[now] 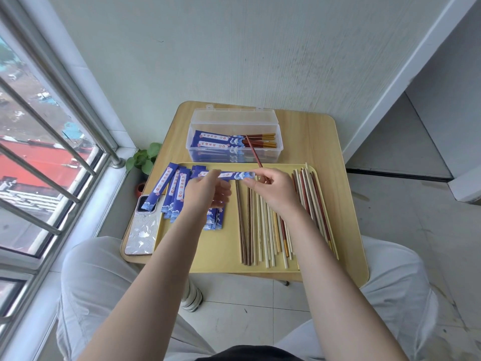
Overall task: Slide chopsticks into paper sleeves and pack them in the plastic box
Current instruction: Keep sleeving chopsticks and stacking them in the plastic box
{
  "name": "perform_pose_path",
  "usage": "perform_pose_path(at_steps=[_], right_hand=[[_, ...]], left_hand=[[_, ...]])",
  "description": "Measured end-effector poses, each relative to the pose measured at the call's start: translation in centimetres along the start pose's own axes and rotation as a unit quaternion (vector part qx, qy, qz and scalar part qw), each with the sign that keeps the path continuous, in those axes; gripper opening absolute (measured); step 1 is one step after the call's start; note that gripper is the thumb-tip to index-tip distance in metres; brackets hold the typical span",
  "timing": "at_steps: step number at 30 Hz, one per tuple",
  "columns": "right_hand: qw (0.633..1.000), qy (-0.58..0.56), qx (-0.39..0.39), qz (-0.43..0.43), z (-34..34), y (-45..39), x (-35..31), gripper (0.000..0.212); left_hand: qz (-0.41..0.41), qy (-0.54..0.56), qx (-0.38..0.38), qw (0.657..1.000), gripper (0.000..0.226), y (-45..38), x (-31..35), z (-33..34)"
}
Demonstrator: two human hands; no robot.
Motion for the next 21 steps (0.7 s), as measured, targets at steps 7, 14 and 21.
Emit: perform_pose_path(at_steps=[7,14,21], right_hand=[[0.996,0.031,-0.074,0.035,-0.3,0.6,-0.5,0.019],[0.993,0.034,-0.101,0.055,-0.5,0.8,0.3,0.031],[0.988,0.119,-0.057,0.087,-0.6,0.0,0.7,0.034]], left_hand=[[0.296,-0.394,-0.177,0.852,0.033,-1.0,2.9,1.3],[0.253,-0.314,-0.223,0.888,0.024,-0.9,0.9,1.5],[0.234,-0.379,-0.151,0.883,0.029,-1.9,-1.1,0.4]])
Point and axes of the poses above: each hand's wrist, its own y-axis away from the middle knuckle, its own z-axis out of the palm, x = y × z, the point moved 4 cm from there along -y, towards the middle knuckle, and after that the axes turned 15 degrees about z, right-handed, at the moved point
